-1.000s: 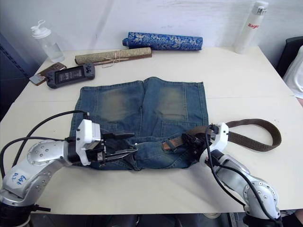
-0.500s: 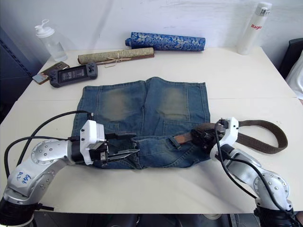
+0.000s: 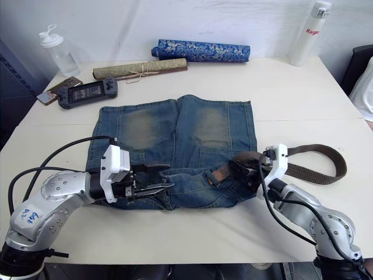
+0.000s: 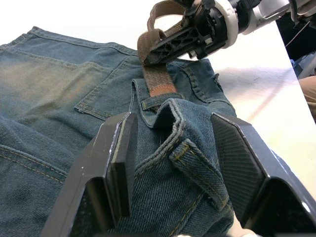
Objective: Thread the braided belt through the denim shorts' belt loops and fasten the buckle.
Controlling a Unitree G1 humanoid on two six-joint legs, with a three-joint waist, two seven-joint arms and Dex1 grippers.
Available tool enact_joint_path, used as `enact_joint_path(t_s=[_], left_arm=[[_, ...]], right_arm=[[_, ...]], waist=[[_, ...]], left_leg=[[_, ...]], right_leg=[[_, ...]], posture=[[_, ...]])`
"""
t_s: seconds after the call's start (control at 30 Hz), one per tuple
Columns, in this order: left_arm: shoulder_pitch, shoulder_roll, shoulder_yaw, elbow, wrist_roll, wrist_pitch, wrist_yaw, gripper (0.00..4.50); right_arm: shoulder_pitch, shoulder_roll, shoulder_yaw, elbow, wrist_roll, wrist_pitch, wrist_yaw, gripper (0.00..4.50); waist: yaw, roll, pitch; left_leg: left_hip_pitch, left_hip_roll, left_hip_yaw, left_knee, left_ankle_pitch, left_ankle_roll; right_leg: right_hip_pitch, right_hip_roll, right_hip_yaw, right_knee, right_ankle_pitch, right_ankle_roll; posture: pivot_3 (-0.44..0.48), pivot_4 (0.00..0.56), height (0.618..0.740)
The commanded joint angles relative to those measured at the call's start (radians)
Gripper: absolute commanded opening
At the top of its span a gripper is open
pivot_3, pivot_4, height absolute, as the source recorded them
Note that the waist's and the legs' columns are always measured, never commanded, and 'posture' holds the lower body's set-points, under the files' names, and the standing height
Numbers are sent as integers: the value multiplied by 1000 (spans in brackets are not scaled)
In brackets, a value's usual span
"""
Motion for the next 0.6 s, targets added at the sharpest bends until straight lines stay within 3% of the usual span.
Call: enact_joint_path(t_s=[0.03,0.23,0.43,0.6], left_arm=[[-3,-8,12,-32,-6,-12,3,2635],[-2,-9,-6,-21,31,-45,-13,2635],[15,6,-86,23,196,-149,-24,2635],[16,-22,-100,47,226,-179,-22,2635]], right_arm=[[-8,-22,28,-24,-45,17,123,0],[-25,-13,67,38,24,175,75,0],[-32,29,40,107,148,256,-51,0],[-18,72,11,156,345,251,-166,0]], waist=[[0,0,0],[0,0,0],[1,-1,-1],[1,-4,-2]], left_leg=[[0,0,0,0,0,0],[0,1,0,0,0,0],[0,1,0,0,0,0],[0,1,0,0,0,0]], right_leg=[[0,0,0,0,0,0],[0,-1,0,0,0,0],[0,-1,0,0,0,-1],[0,0,-1,0,0,-1]], posture=[[0,150,637],[0,150,637],[0,150,637],[0,150,637]])
